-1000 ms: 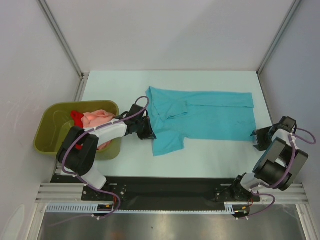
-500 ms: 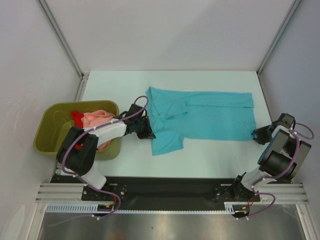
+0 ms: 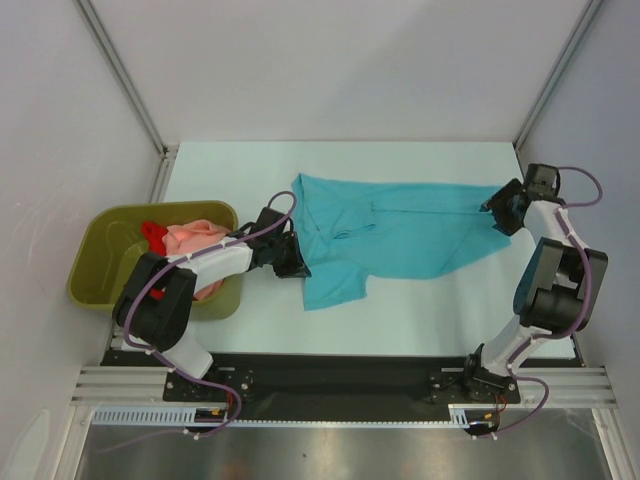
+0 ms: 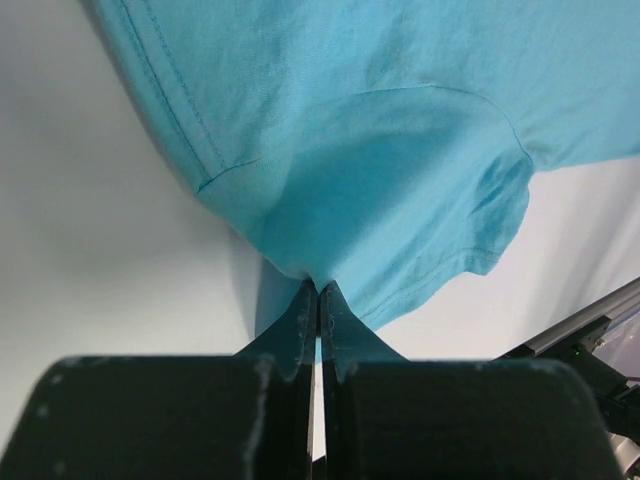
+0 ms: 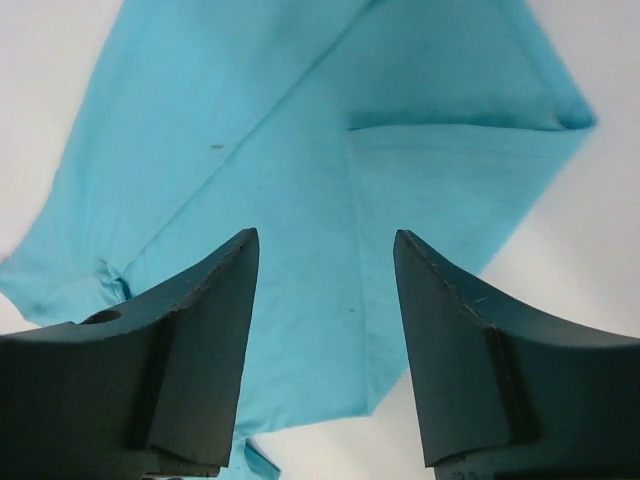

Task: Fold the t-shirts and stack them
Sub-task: Fold the tshirt

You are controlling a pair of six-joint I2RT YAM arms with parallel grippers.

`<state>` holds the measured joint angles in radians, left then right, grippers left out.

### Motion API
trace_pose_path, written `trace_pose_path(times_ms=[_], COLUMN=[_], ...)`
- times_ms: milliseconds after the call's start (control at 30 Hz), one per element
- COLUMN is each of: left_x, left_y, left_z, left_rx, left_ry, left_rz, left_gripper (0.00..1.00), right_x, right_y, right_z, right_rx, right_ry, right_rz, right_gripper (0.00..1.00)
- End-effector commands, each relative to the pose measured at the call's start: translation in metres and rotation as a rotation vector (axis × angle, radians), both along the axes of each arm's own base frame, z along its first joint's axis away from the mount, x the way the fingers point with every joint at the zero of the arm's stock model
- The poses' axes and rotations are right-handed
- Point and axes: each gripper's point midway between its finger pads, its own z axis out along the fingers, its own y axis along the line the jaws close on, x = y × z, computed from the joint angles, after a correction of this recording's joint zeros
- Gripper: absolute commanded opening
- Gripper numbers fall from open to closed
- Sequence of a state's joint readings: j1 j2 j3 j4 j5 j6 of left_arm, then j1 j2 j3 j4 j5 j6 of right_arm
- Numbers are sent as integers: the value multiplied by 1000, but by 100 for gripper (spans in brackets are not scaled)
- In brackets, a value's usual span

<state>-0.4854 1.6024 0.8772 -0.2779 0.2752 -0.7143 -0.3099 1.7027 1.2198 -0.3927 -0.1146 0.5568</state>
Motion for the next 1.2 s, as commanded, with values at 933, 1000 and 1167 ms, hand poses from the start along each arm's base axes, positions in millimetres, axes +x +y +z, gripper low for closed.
trace_pose_path(times_ms=[933,1000,1167], left_x=[7,6,6], left_y=[-6,-6,-6], left_z=[20,20,19], left_rx=[-55,-57,-57], left_ry=[-62,-60,-59], left_rz=[-22,-23,-27], left_gripper=[0,0,0], right_x=[21,24,29], right_y=[-10,-9,-10], right_z=[-61,-66,-69], right_rx=[-266,-275,-288], right_ry=[330,351,354], right_rz=[-145,-135,-123], right_gripper=[30,29,30])
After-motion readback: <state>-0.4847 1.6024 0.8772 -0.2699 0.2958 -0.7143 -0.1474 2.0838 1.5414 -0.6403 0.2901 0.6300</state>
